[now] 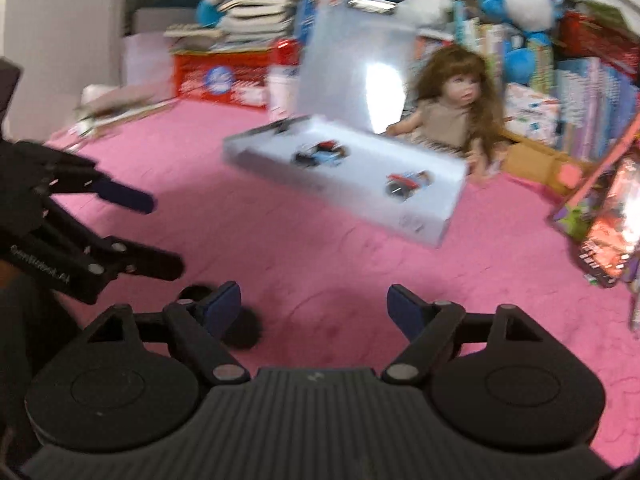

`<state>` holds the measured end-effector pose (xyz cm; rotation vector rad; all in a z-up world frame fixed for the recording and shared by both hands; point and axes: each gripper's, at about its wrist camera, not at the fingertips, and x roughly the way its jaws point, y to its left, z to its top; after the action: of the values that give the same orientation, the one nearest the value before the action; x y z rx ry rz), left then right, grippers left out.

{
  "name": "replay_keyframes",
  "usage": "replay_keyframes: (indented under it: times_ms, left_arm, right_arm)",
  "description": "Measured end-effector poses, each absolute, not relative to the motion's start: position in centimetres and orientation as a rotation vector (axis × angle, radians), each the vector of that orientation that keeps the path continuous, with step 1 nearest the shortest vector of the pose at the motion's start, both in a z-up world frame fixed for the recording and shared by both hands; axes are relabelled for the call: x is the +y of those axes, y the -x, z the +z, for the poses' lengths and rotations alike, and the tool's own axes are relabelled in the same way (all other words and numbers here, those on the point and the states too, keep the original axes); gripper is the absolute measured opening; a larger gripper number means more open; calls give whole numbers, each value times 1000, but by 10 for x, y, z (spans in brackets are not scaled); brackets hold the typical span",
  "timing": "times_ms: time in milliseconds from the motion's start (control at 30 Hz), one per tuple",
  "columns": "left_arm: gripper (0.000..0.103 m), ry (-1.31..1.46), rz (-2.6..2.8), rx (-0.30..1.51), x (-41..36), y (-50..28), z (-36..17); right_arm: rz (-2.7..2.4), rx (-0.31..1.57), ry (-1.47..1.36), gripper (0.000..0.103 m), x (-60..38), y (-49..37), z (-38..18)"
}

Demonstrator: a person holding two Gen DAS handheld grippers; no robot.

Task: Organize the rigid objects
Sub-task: 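Withdraw both open tools from the tray toward the two black lids, then grasp a black round lid with the left tool while the right tool grasps the other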

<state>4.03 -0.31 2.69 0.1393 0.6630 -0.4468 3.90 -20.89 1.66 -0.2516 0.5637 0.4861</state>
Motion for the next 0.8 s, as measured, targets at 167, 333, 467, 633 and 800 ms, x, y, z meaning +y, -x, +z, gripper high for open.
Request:
replay_keyframes:
  times_ms: [167,333,467,633,800]
  left_arm:
    - [75,-164,-493,680,-11,-27,20]
    - [63,-164,-498,701,-17,-28,15]
    - [56,-150,-501,713,-20,-33,13]
    - [55,-133,-488,702,-24,-35,10]
    - [55,-137,-468,680,-32,-36,7]
  right_arm:
    - [544,588,281,72,-197,-31,5]
    - [572,604,268,56,-192,-33,-1]
    - [590,606,235,43,-193,-35,-2]
    - [553,605,244,36,-192,-33,1]
    - [497,606,226,36,-200,-31,5]
